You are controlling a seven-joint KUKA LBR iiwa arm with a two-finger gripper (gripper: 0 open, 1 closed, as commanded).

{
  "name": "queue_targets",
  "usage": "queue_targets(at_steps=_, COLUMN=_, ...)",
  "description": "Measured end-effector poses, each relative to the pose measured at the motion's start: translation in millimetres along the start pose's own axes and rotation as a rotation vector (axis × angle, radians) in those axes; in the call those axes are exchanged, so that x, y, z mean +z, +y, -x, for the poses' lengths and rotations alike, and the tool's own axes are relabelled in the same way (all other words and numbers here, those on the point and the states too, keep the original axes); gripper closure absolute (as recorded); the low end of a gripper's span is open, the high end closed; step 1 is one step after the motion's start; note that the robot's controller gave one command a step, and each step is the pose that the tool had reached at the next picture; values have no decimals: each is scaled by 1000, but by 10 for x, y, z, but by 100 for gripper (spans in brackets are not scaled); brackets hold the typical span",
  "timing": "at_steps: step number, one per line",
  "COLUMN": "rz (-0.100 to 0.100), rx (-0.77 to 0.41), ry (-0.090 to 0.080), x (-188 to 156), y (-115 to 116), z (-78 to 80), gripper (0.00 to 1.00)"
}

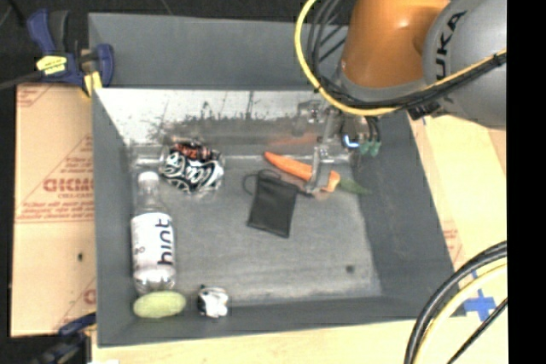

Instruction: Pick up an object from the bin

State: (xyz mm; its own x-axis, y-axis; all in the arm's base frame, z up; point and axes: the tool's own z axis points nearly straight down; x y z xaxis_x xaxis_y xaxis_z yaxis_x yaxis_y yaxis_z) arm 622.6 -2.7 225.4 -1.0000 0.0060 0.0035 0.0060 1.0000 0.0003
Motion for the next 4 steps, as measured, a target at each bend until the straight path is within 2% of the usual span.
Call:
queue_targets(at_steps=1, rz=0, rx=0, ry=-8, x=-51, y=0, z=11, gripper=0)
queue_targets(at_steps=2, rz=-1, rx=-57, ry=-13, x=476, y=46, z=-30, gripper=0)
queue_targets(at_steps=3, rz=0, rx=17, ry=-13, x=1027, y=353, z=-100, gripper=0)
queue_targets(at_steps=4, rz=3, rx=63, ry=-6, x=1283, y=455, z=-115, gripper=0)
